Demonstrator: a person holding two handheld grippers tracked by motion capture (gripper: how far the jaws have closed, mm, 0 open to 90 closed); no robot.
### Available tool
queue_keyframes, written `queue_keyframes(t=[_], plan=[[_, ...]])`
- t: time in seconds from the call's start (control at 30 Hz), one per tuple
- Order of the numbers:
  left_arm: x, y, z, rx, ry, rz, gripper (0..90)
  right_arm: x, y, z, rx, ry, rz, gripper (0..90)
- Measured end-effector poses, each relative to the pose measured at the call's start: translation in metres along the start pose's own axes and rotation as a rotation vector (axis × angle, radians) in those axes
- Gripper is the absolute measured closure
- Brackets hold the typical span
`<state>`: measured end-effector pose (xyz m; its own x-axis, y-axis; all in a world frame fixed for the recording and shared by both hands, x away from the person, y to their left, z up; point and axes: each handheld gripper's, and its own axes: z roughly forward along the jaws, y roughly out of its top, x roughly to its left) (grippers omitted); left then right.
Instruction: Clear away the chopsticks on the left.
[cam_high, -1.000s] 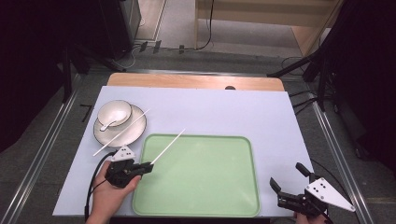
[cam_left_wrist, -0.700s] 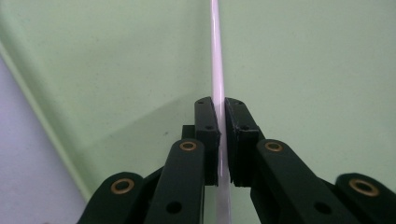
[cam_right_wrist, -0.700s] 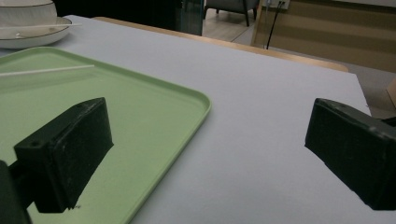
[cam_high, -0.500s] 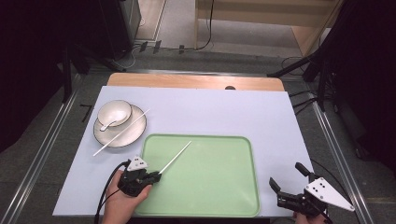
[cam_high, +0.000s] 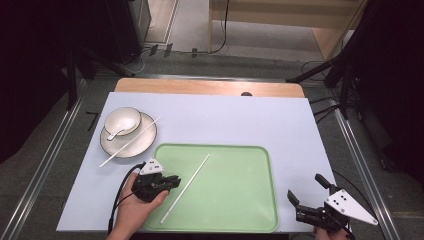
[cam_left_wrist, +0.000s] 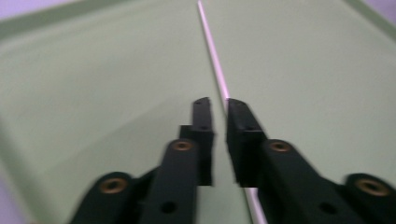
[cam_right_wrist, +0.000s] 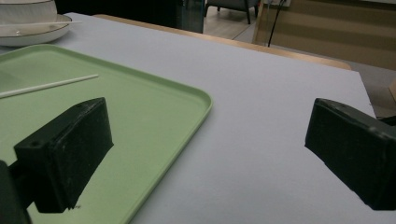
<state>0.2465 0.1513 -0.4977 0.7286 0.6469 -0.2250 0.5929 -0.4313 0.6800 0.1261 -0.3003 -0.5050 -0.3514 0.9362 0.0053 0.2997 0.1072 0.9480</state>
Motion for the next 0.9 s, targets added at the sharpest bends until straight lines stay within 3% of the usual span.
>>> queue_keyframes(t=[0.07,0.17,0.27,0.37,0.5,0.6,0.7,0.9], plan=[[-0.008,0.007,0.01,0.021,-0.032,0.028,90.0,0.0,0.0,-0.001,0.0,-0.003,-0.002,0.9],[-0.02,0.015,0.029,0.038,-0.043,0.067,90.0,-0.001,-0.001,-0.001,-0.002,-0.006,0.002,0.9],[-0.024,0.018,0.048,0.06,-0.026,0.079,90.0,-0.001,-0.001,-0.001,-0.001,-0.005,0.001,0.9],[-0.023,0.018,0.055,0.095,0.007,0.081,90.0,-0.001,-0.001,-0.002,0.0,-0.003,-0.002,0.9],[-0.014,0.015,0.046,0.094,0.073,0.061,90.0,-0.003,-0.002,-0.003,-0.001,-0.005,0.004,0.9],[-0.002,0.008,0.036,0.079,0.088,0.023,90.0,-0.004,-0.002,-0.002,-0.002,-0.003,0.005,0.9],[0.007,0.002,0.025,0.082,0.128,0.012,90.0,-0.002,-0.001,-0.002,-0.002,-0.004,0.005,0.9],[0.022,-0.009,0.008,0.082,0.14,-0.002,90.0,-0.001,-0.001,-0.001,0.0,-0.001,0.006,0.9]])
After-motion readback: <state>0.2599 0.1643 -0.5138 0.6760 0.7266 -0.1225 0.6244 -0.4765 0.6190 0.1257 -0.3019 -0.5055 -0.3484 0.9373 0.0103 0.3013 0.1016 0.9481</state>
